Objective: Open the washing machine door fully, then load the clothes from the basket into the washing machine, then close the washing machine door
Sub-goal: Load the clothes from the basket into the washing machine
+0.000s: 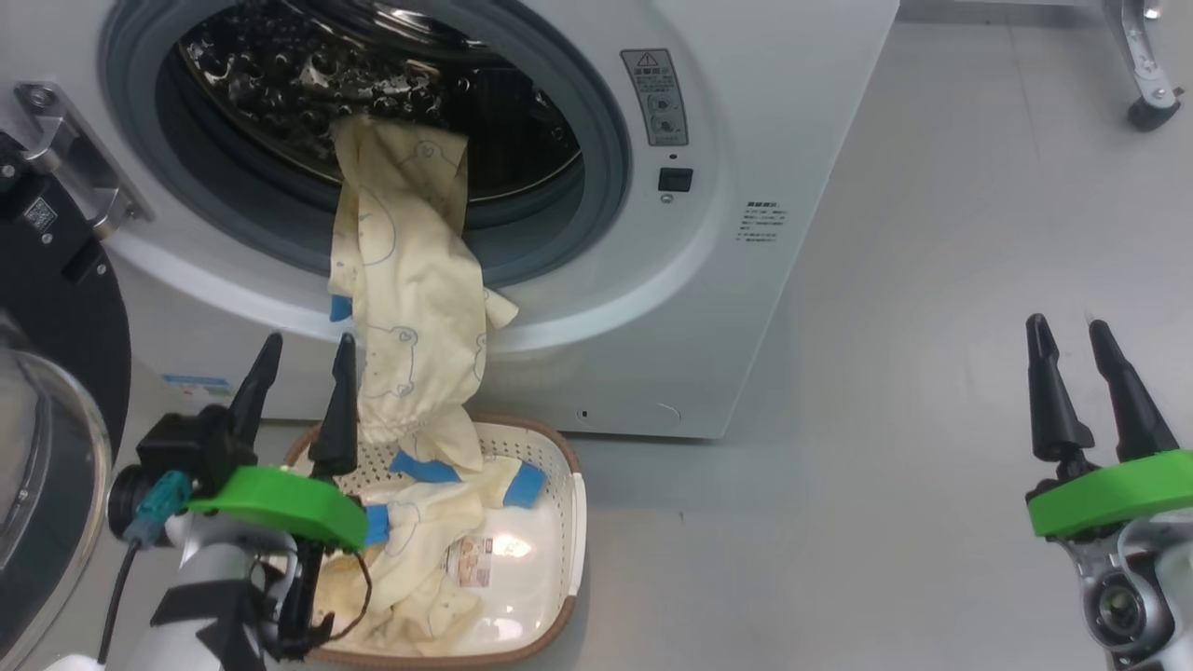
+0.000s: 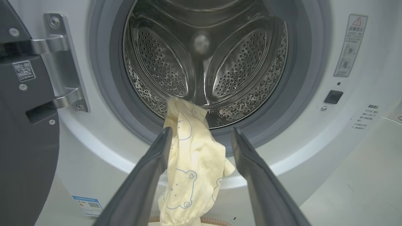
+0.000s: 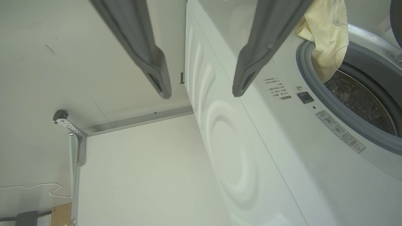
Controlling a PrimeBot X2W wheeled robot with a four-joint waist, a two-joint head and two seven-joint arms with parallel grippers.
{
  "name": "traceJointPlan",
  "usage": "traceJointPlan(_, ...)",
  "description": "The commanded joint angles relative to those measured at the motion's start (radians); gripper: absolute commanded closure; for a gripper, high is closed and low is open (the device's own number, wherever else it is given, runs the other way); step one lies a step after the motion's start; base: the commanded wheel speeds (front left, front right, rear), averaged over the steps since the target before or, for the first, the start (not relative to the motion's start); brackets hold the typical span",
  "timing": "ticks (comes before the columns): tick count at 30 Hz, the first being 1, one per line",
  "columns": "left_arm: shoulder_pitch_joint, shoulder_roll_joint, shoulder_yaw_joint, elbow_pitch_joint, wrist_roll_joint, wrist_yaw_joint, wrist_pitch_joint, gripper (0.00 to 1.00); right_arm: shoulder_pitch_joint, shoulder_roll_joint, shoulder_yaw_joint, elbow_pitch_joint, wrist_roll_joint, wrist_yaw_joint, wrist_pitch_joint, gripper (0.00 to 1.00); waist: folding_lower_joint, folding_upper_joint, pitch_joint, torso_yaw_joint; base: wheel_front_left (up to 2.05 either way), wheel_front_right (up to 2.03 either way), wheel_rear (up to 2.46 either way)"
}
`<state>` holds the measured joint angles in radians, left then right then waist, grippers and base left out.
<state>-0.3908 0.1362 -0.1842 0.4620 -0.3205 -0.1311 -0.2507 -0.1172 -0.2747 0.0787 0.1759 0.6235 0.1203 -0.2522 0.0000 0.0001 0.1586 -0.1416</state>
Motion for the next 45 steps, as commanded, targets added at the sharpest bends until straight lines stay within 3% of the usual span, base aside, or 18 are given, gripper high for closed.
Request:
traceJointPlan(1, 0.001, 0.018, 0.044, -0.044, 0.009, 0.000, -0.011, 0.00, 0.002, -0.032, 0.007, -0.027, -0.011, 0.010, -0.010, 0.00, 0.0000, -0.0001, -0.014, 0.005, 0.00, 0.00, 0.00)
traceJointPlan(15, 0.217, 0.015, 0.116, -0.191, 0.036, 0.000, -0.011, 0.00, 0.067, -0.047, -0.020, -0.034, -0.013, 0.010, -0.010, 0.00, 0.0000, -0.0001, -0.064, 0.024, 0.00, 0.00, 0.00)
traceJointPlan(26, 0.246, 0.006, 0.133, -0.219, 0.042, 0.000, -0.011, 0.00, 0.067, -0.049, -0.028, -0.044, -0.015, 0.010, -0.010, 0.00, 0.0000, -0.0001, -0.047, 0.025, 0.00, 0.00, 0.00)
traceJointPlan(45, 0.106, 0.018, 0.065, -0.013, -0.018, 0.000, -0.011, 0.00, -0.026, -0.005, -0.012, -0.062, -0.017, 0.010, -0.010, 0.00, 0.0000, -0.0001, 0.110, 0.000, 0.00, 0.00, 0.00)
